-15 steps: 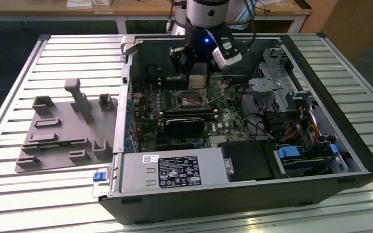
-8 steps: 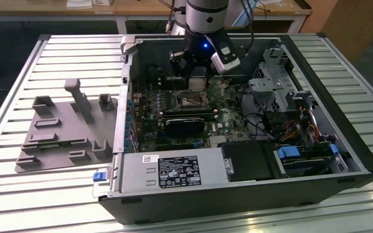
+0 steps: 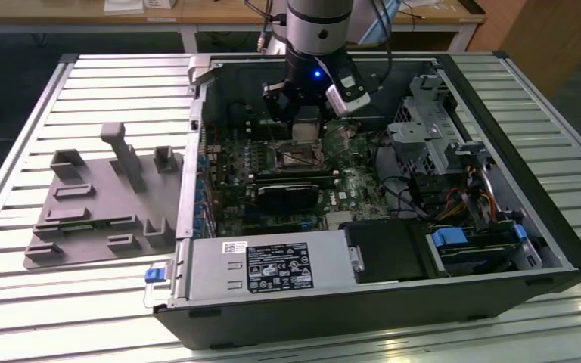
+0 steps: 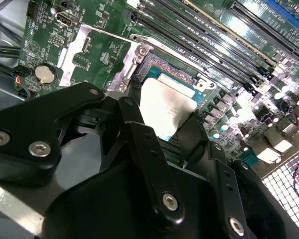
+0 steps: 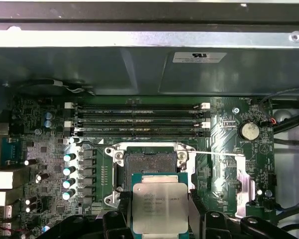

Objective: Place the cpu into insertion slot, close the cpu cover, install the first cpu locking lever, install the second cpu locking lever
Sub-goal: 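Place the cpu into insertion slot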

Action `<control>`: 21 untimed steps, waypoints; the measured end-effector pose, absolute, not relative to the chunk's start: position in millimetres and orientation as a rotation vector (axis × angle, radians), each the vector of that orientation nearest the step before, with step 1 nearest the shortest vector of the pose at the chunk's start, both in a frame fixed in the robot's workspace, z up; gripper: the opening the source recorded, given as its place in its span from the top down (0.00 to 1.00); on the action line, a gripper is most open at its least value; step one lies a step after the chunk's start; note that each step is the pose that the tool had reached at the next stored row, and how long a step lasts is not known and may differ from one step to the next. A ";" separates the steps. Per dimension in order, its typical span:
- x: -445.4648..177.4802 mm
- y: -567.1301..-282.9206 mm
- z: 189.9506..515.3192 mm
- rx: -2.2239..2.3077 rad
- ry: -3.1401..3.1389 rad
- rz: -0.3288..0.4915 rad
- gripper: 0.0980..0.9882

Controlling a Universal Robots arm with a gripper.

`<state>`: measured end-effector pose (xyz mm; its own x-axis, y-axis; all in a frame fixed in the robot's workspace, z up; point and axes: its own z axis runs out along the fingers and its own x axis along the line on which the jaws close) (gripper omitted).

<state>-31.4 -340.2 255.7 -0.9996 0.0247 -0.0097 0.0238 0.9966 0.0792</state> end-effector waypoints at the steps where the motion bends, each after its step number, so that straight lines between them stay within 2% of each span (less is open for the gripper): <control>1: -31.4 -340.1 255.6 0.038 3.128 0.124 0.51; 21: -31.4 -340.1 251.7 0.566 3.063 0.116 0.51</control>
<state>-31.4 -340.1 251.7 -0.9338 0.3576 -0.0108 0.3558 0.9313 0.0776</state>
